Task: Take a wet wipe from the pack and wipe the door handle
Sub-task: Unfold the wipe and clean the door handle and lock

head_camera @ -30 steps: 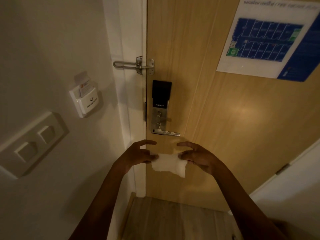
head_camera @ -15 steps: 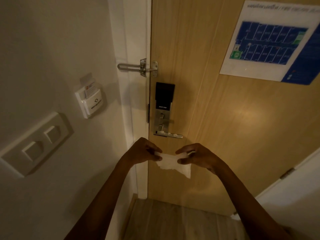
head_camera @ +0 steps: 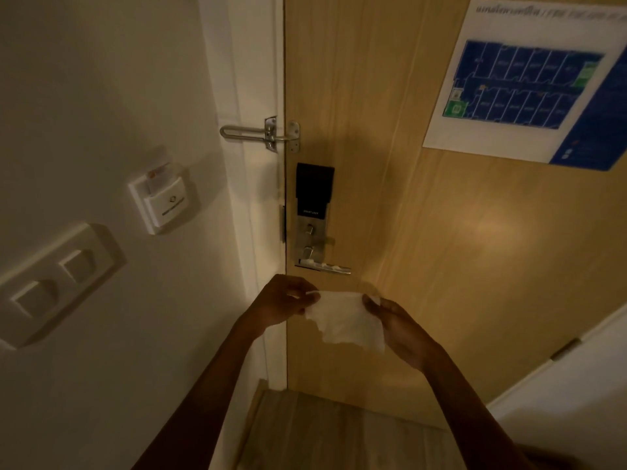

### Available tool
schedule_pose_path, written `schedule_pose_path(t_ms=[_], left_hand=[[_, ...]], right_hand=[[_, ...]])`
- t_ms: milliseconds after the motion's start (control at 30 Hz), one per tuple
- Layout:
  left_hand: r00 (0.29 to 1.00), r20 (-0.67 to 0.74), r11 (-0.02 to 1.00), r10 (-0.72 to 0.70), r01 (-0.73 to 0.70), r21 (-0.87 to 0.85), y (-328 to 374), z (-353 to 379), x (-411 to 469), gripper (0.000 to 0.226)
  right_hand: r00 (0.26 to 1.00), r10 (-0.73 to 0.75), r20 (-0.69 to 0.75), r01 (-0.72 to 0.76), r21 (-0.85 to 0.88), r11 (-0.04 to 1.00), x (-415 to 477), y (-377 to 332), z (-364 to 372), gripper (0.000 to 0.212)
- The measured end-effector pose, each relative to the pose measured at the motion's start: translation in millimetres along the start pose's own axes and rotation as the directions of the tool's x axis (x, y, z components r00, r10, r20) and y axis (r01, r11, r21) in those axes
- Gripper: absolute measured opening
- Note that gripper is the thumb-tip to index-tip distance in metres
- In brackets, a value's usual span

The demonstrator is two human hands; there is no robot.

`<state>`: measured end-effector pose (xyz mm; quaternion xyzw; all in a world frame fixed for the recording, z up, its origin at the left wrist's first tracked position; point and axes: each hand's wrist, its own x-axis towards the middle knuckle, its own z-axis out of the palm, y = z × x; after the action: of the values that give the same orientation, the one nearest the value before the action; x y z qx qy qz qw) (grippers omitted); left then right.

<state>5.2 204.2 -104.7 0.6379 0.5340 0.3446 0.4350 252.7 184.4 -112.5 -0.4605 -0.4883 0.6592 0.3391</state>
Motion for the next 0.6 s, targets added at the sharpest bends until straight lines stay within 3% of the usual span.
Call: schedule_pose_path(t_ms=[133,333,500,600], left_hand=[[0.998,-0.001,0.988,-0.060,0.059,-0.141,2,15,4,0.017],[0.993,-0.012,0.977,-0.118,0.114,-0.177,7,37,7,0.016],[0.991,-0.028,0.971,-0.132,0.124,-0.203,4,46,10,0.018],[0.991,-0.026,0.965,-0.132,0.123,-0.231,-3,40,14,0.019]], right_hand=[[0.996,0.031,0.087,-0.035,0.051,0.998,5,12,-14,0.040],[0.991,0.064,0.113,-0.094,0.279,0.956,10,19,-38,0.042],[0.992,0.055,0.114,-0.087,0.300,0.950,14,26,-50,0.072],[1.000,-0.004,0.004,0.003,0.224,0.975,16,22,-58,0.046]])
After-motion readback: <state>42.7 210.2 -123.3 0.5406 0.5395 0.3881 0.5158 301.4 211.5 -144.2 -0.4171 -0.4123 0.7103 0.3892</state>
